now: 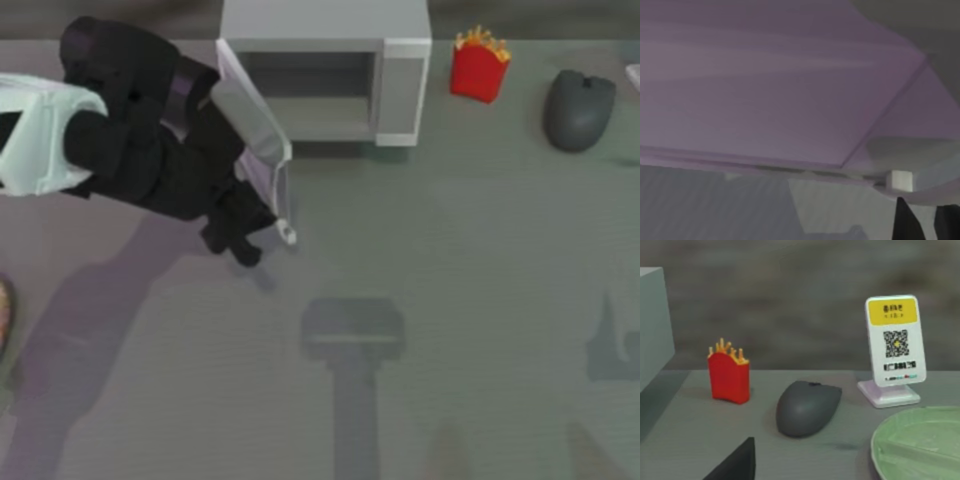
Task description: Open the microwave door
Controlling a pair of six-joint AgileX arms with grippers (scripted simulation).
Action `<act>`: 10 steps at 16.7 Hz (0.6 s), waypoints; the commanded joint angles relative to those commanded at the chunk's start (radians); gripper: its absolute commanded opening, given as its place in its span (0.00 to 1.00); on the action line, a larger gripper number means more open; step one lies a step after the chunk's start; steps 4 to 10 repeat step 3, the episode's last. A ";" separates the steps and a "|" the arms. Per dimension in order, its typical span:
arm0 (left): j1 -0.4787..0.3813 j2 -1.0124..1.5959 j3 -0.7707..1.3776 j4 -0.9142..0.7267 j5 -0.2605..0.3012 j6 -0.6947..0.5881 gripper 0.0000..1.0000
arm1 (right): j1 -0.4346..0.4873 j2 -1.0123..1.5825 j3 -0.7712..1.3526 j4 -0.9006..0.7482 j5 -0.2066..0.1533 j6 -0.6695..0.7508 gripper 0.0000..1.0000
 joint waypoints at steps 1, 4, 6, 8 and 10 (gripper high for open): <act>0.000 0.000 0.000 0.000 0.000 0.000 0.00 | 0.000 0.000 0.000 0.000 0.000 0.000 1.00; 0.000 0.000 0.000 0.000 0.000 0.000 0.00 | 0.000 0.000 0.000 0.000 0.000 0.000 1.00; 0.000 0.000 0.000 0.000 0.000 0.000 0.00 | 0.000 0.000 0.000 0.000 0.000 0.000 1.00; 0.000 0.000 0.000 0.000 0.000 0.000 0.00 | 0.000 0.000 0.000 0.000 0.000 0.000 1.00; 0.000 0.000 0.000 0.000 0.000 0.000 0.00 | 0.000 0.000 0.000 0.000 0.000 0.000 1.00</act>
